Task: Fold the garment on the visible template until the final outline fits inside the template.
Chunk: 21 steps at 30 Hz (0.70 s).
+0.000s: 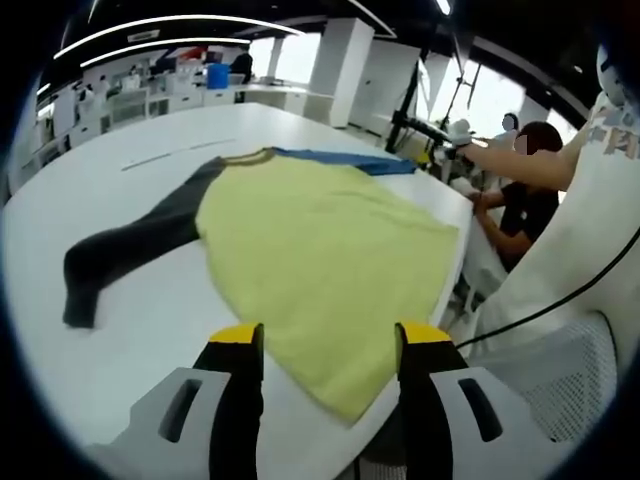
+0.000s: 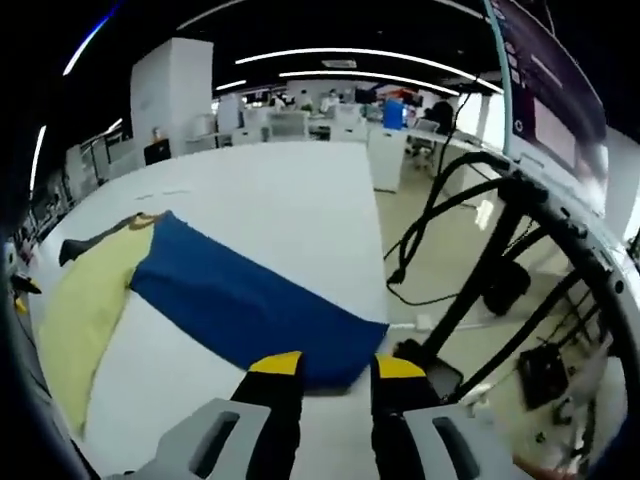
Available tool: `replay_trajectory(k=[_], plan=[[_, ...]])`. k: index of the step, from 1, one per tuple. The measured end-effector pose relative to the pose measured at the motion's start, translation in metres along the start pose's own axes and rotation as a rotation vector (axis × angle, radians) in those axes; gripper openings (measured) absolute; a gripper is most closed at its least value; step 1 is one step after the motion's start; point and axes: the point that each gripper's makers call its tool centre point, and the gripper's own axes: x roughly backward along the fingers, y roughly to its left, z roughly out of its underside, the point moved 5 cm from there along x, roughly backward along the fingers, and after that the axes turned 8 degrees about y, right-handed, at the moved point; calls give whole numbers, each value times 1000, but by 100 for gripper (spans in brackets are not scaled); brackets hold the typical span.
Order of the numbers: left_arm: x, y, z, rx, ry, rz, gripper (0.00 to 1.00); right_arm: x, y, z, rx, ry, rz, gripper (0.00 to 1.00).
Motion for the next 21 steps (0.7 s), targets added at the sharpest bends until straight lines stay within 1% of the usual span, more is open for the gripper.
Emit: replay_trajectory(k=[1,7,14,16,21], plan=[[0,0,1,0,1,0,50,-1,1,2,-21,4,-3,26],[1,-1,2,4,1,-3,50,-5,3,9,-54,20,1,25],[4,-1,5,9,2,-10,50,-9,5,11,-53,24,-5,18],[4,-1,5,11,1,-10,50,-11,5,11,-49,33,1,19],[5,-1,6,12,1,-11,50,-14,7,15,-46,51,3,16]])
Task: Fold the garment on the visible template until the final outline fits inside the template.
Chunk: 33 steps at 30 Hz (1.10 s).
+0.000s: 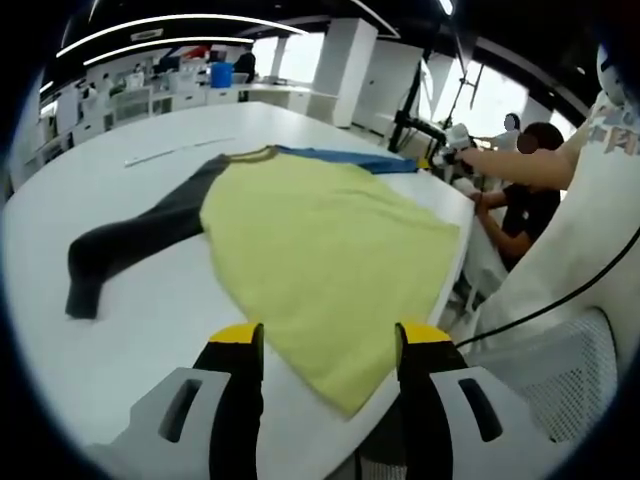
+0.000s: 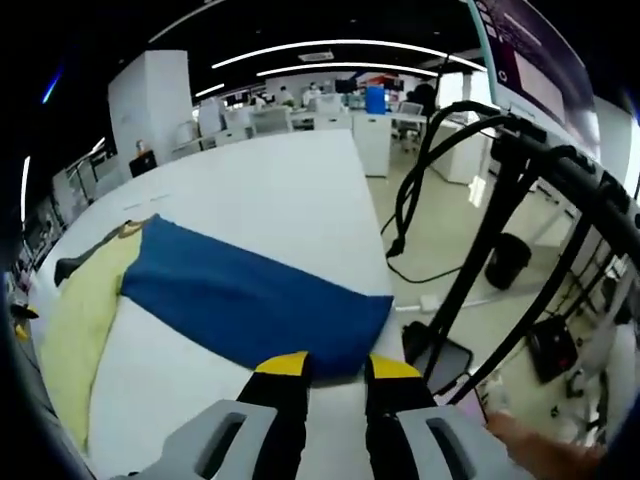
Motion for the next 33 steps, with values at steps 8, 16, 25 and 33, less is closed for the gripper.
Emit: replay_trajectory(k=[8,16,25,33], plan=[[1,1,1,0,0,-4,50,-1,3,-1,90,1,4,4],[2,1,-1,-5,-10,-9,51,4,1,-4,113,-5,-1,0],[3,1,-1,-22,-21,-19,54,15,5,-15,140,-34,-13,0],[6,1,-1,-30,-34,-23,55,23,12,-24,144,-57,-26,0]])
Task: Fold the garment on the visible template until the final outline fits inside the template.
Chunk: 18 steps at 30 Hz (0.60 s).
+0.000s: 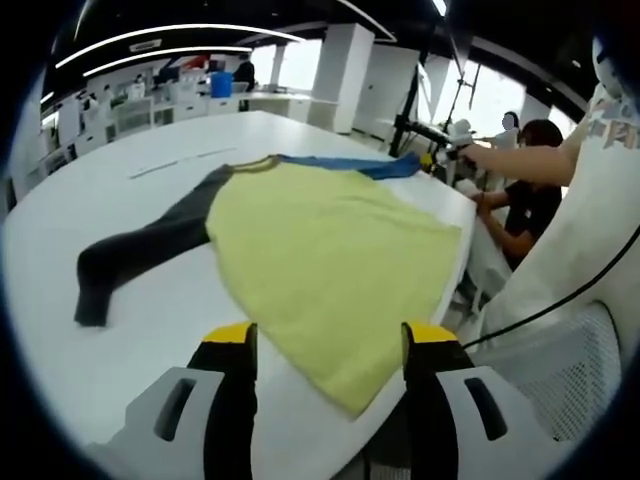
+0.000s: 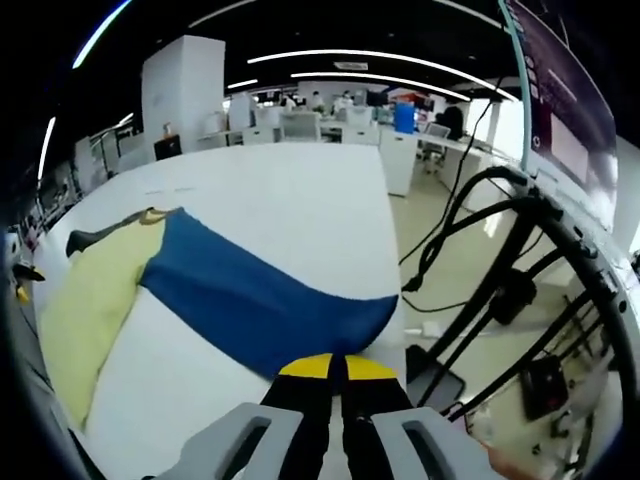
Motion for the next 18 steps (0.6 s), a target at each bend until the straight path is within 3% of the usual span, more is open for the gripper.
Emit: replay_trajectory(k=[10,18], plan=[[3,-1,3,11,-13,3,54,9,12,-14,-3,-27,-33,0],[3,-1,5,13,-16,3,54,9,34,-33,40,-51,-72,0]])
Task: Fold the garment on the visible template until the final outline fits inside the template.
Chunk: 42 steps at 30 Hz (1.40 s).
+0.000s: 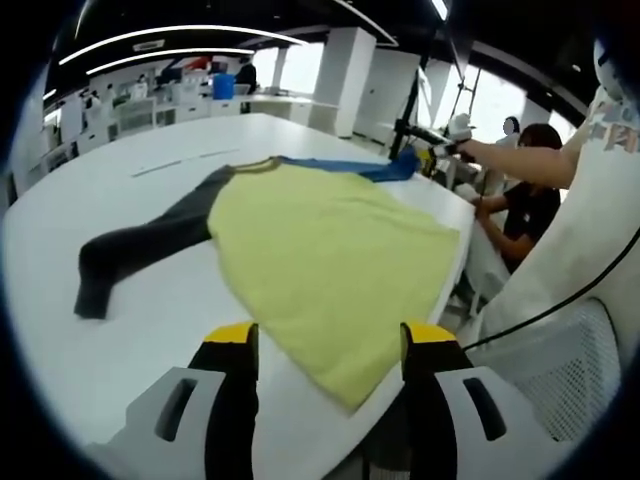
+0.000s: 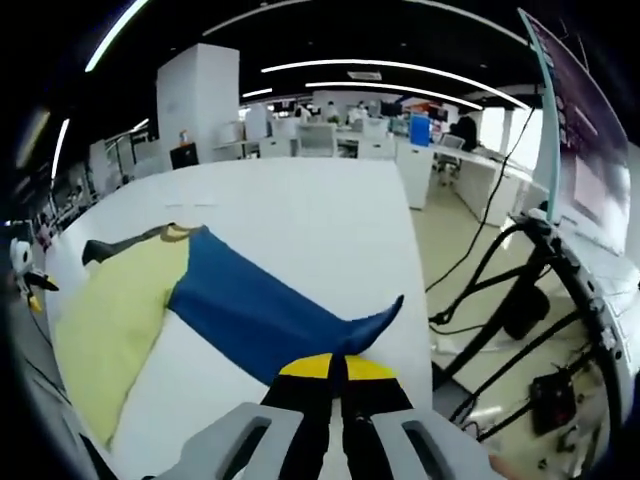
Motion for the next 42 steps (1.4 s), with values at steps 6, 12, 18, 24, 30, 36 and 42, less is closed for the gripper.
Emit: replay_trajectory(k=[6,12,18,24,30,36,42], plan=[[2,1,3,5,-7,-1,54,-8,13,-18,22,-19,-34,0],[4,1,6,14,-9,-4,53,-19,31,-31,45,-23,-74,0],[6,2,7,23,-14,-8,53,-27,47,-45,61,-36,-111,0],[6,1,8,25,-16,-8,53,-35,67,-57,91,-35,-148,0],[6,2,9,26,-16,-8,53,-41,86,-68,131,-33,-183,0],[7,2,10,26,-15,-7,53,-49,109,-77,175,-25,-226,0],[7,3,10,29,-18,-6,53,-56,132,-81,212,-3,-271,0]])
